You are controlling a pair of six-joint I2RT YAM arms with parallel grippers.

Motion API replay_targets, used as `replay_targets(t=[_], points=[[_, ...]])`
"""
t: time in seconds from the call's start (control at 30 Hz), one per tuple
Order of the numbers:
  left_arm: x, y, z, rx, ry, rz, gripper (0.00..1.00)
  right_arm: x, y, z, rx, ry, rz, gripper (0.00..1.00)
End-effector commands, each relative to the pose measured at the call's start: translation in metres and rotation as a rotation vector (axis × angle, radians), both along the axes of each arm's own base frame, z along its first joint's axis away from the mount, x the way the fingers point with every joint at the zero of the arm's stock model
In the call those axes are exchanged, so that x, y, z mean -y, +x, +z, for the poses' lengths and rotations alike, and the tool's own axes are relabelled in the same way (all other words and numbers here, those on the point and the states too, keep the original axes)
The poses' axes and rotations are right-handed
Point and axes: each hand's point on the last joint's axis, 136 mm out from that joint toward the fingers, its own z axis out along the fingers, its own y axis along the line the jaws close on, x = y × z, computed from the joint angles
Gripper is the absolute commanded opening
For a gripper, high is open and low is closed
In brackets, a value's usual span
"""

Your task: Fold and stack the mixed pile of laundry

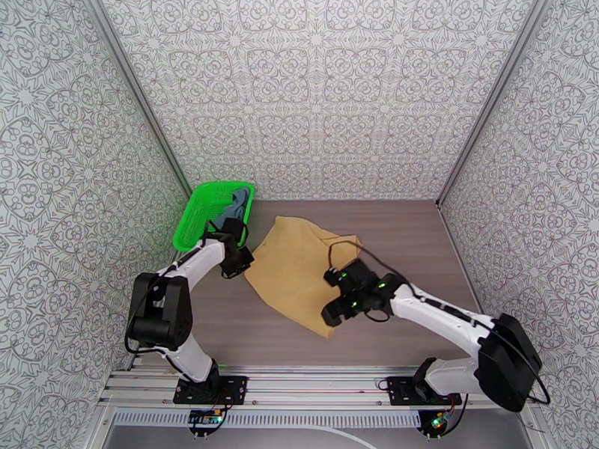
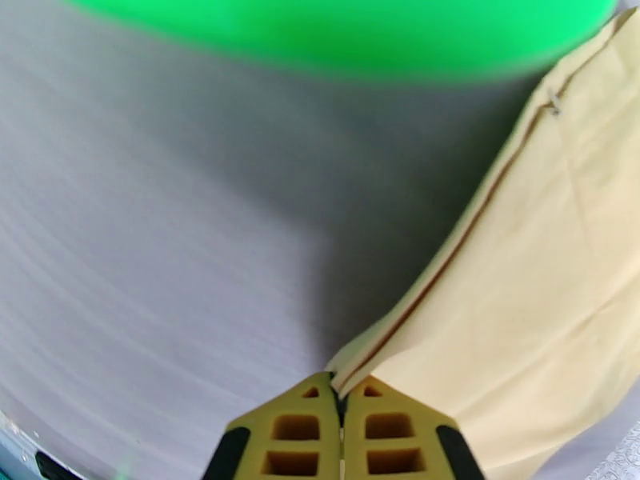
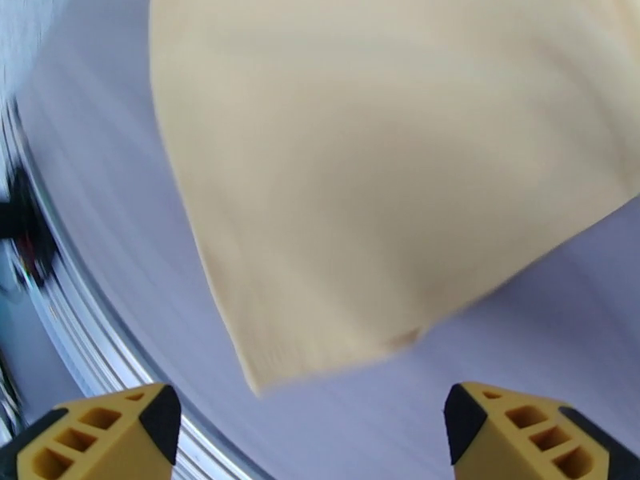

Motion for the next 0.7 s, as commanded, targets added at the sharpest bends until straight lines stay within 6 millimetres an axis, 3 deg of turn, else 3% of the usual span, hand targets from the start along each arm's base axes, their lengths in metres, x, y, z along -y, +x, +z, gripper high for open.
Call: replay_targets(t=[0.0,0.23,0.4,0.67], points=[[0.002,0.004,-0.008,0.014,-0.045,-0.057,0.00,-0.008,-0.016,-0.013,0.034,-0.116,0.098,0.88],[0.003,0.003,-0.022,0.009,-0.085,-0.073,0.00,-0.046,-0.032,-0.013,0.112,-0.137,0.176,0.85],[0.003,0.003,-0.026,0.015,-0.100,-0.073,0.00,-0.051,-0.029,-0.021,0.128,-0.177,0.166,0.81],[0.002,0.003,-0.022,0.023,-0.106,-0.069,0.00,-0.052,-0.026,-0.046,0.112,-0.263,0.173,0.67]])
